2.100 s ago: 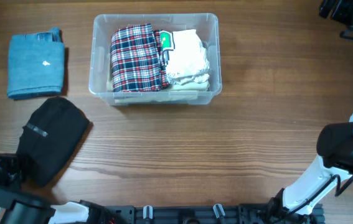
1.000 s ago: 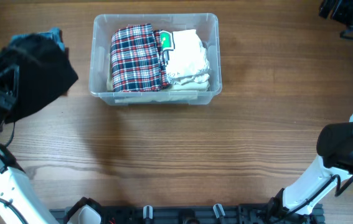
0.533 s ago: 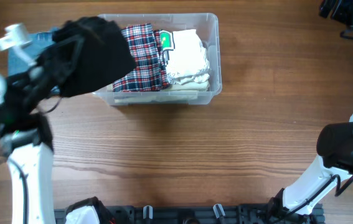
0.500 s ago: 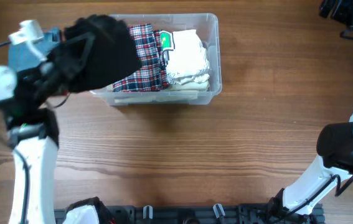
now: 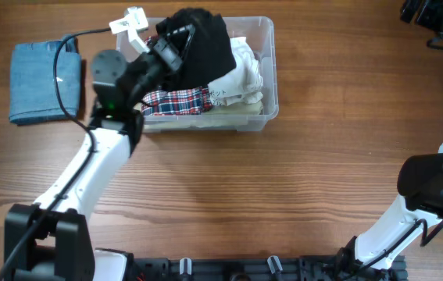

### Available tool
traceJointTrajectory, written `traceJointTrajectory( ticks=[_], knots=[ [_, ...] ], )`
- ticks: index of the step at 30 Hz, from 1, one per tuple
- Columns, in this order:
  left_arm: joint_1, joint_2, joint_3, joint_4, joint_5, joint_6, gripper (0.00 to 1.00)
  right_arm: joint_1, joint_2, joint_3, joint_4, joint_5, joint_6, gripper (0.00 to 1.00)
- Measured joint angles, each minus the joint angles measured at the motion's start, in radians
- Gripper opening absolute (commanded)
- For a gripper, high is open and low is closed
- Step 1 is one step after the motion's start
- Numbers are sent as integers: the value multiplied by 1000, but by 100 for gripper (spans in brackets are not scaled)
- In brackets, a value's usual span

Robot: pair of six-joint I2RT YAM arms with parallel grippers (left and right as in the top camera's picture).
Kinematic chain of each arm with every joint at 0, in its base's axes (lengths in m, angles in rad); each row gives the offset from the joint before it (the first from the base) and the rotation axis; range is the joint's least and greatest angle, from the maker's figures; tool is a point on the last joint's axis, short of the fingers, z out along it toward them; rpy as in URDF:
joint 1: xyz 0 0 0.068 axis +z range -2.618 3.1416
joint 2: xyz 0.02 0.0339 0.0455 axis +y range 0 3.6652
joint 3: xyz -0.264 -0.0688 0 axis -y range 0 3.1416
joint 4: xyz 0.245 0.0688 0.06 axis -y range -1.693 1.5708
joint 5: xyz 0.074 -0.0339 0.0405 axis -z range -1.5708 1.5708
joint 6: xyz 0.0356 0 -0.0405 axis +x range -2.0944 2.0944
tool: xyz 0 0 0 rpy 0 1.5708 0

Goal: Pack container
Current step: 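Lift the black knit item and carry it toward the box, then lower the black item into the box's right side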

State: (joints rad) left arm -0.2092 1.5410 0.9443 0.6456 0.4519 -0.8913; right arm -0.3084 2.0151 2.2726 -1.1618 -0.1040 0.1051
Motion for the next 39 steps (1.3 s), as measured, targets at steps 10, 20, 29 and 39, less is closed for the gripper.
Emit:
traceJointTrajectory(
  ticks=[10, 20, 29, 39],
  knots=[
    [-388, 0, 31, -25, -937, 19, 4, 0, 0, 0, 0, 0, 0, 100],
    [-396, 58, 138, -17, -1112, -37, 4, 0, 0, 0, 0, 0, 0, 100],
    [-430, 230, 286, -18, -1109, -65, 4, 0, 0, 0, 0, 0, 0, 100],
    [-478, 288, 335, -34, -1109, -77, 4, 0, 0, 0, 0, 0, 0, 100]
  ],
)
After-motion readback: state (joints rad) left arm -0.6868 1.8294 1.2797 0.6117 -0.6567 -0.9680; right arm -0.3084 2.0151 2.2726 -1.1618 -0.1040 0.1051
